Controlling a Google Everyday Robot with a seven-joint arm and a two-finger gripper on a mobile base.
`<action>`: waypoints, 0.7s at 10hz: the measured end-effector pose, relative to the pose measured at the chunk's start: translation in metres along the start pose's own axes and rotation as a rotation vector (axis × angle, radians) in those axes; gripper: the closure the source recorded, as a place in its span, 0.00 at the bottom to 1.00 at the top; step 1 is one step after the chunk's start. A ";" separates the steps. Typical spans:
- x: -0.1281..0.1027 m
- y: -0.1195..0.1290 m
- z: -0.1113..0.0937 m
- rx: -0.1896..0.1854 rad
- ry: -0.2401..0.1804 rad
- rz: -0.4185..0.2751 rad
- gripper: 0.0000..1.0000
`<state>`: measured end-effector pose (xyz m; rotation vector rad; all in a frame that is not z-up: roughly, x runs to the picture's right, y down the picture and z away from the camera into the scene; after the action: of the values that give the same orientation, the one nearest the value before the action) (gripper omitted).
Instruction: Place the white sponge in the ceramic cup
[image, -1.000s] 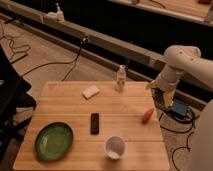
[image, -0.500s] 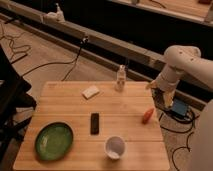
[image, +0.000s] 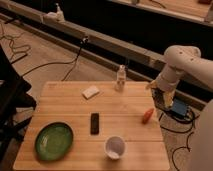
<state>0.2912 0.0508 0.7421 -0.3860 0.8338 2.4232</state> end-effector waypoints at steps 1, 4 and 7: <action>0.000 0.000 0.000 0.000 0.000 0.000 0.22; 0.003 0.008 -0.005 -0.030 0.015 0.010 0.22; 0.016 0.040 -0.041 -0.204 0.131 0.070 0.22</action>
<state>0.2586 0.0052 0.7231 -0.6085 0.6653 2.5795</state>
